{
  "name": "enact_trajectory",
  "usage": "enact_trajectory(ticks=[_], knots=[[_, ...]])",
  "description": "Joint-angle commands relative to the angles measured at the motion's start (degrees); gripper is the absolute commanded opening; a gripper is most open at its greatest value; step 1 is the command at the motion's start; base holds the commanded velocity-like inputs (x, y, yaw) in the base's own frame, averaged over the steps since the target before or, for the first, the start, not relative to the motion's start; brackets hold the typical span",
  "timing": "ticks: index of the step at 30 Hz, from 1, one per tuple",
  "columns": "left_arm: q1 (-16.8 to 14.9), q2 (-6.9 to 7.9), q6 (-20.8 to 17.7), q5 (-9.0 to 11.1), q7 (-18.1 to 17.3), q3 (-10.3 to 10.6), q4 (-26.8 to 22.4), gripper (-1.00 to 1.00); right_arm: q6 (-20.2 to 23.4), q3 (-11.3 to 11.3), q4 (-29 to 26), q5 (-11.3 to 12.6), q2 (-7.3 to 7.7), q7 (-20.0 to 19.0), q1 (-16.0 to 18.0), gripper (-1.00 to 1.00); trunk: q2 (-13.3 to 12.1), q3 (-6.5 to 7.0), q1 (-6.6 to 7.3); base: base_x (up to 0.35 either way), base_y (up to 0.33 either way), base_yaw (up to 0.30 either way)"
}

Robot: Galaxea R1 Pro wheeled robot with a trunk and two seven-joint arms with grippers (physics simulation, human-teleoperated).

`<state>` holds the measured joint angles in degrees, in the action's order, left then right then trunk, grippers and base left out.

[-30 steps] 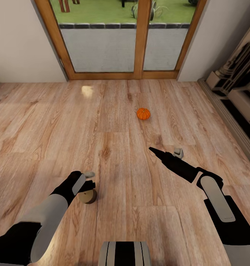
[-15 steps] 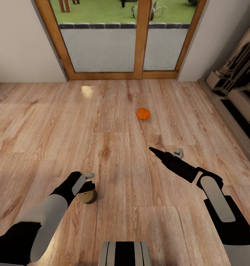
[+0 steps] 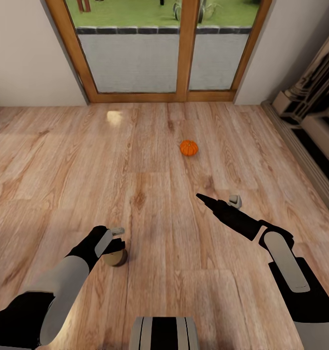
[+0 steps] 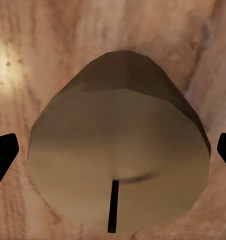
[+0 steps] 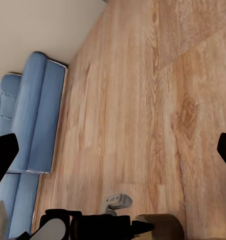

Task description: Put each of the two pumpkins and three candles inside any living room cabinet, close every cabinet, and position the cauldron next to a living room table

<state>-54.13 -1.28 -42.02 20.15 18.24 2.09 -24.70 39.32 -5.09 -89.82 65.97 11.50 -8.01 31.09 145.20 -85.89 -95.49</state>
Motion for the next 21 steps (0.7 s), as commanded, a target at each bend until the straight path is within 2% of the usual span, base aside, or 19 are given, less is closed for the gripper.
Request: enact_trajectory(ticks=[1, 12, 17, 21], knots=[[-0.01, 0.00, -0.17, 0.59, 0.46, 0.23, -0.08, 1.00, 0.14, -0.01, 0.00, -0.05, 0.03, -0.16, 0.03, 1.00, 0.03, -0.26, -0.01, 0.000, 0.000, 0.000], [-0.01, 0.00, -0.21, 0.59, 0.40, 0.21, -0.08, 1.00, 0.18, 0.00, -0.09, -0.05, 0.08, -0.16, 0.03, 1.00, 0.03, -0.26, -0.01, 0.000, 0.000, 0.000], [-0.01, -0.03, -0.18, 0.59, 0.42, 0.22, -0.08, 1.00, 0.19, 0.00, -0.07, -0.05, 0.10, -0.16, 0.03, 1.00, 0.10, -1.37, -0.14, 0.000, 0.000, 0.000], [-0.01, -0.04, -0.20, 0.59, 0.42, 0.24, -0.08, 1.00, 0.18, 0.00, -0.09, -0.05, 0.10, -0.16, 0.03, 1.00, 0.10, -1.37, -0.14, 0.000, 0.000, 0.000]])
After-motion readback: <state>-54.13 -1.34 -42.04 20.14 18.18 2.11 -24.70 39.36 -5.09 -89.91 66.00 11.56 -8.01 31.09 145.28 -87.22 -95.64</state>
